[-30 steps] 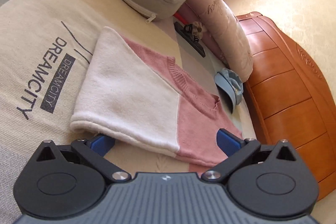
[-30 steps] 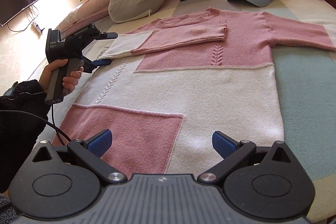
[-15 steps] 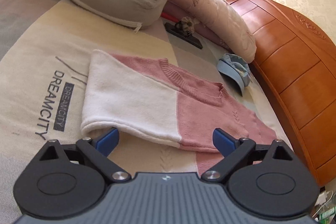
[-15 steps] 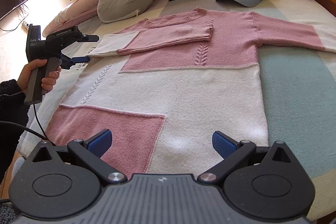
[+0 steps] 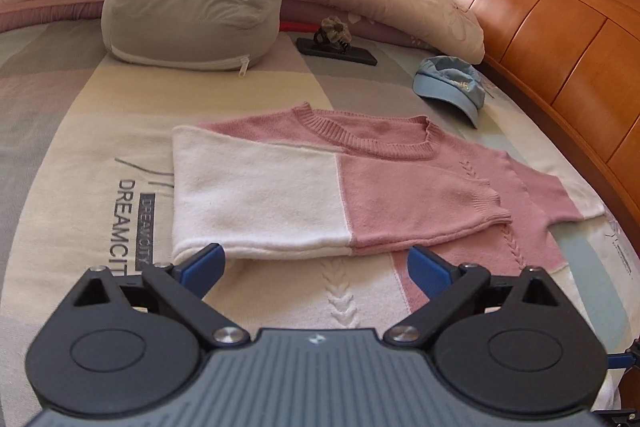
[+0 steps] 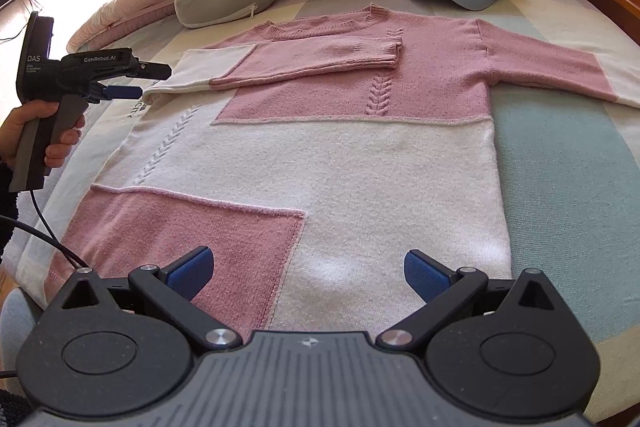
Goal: Fold clothes
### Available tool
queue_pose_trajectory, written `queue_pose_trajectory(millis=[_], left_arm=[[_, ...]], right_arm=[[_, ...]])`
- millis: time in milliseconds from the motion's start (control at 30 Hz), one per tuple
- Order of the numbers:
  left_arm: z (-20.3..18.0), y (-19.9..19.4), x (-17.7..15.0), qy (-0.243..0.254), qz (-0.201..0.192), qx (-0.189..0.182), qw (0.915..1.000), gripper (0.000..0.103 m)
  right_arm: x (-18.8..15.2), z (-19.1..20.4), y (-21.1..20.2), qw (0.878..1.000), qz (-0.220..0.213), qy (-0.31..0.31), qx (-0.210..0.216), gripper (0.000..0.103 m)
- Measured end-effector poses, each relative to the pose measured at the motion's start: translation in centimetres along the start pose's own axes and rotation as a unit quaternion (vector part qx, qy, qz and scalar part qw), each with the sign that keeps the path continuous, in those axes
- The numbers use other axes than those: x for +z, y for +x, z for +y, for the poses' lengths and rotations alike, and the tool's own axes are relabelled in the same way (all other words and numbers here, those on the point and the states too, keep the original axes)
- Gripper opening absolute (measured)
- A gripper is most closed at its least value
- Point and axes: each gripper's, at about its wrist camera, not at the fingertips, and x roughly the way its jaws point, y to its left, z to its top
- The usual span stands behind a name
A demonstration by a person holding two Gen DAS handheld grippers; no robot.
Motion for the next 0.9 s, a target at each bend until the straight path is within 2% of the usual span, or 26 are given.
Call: queue_pose_trajectory(millis=[100, 167, 333, 433, 600, 733, 900], left_arm=[[-1.9, 0.2, 2.0, 0.044, -0.026, 0.028, 0.9983, 0.101], [-2.7, 1.9, 2.9, 0.049, -0.008, 0.042, 0.9979, 0.101], [-2.3, 7.2, 2.3, 0.003, 0.059, 0.087, 0.9945, 0.101], [-0.7, 8.8, 1.1, -0.062, 0.095, 0.092, 0.9893, 0.101], [-2.0, 6.2, 1.6, -0.068, 0.066, 0.098, 0.9907, 0.101], [-4.2, 3.3, 2.9, -0.03, 0.039, 0.098, 0.994, 0.101], [-6.8, -1.2, 4.8, 0.008, 0.017, 0.072, 0.9972, 0.101]], right_arm=[[-0.4, -0.1, -0.4, 1.0, -0.005, -0.002, 0.0, 0.103], [-0.6, -0.4, -0.8, 1.0, -0.011, 0.002, 0.002, 0.103], [-1.4, -1.4, -2.3, 1.0, -0.022, 0.017, 0.004, 0.103], [-2.0, -2.3, -3.3, 0.999, -0.029, 0.025, 0.005, 0.103], [-2.8, -3.5, -4.6, 0.998, -0.041, 0.041, 0.006, 0.103], [-3.2, -4.1, -5.2, 0.997, -0.049, 0.059, 0.014, 0.103], [-3.3, -3.7, -5.3, 0.997, -0.049, 0.057, 0.017, 0.103]])
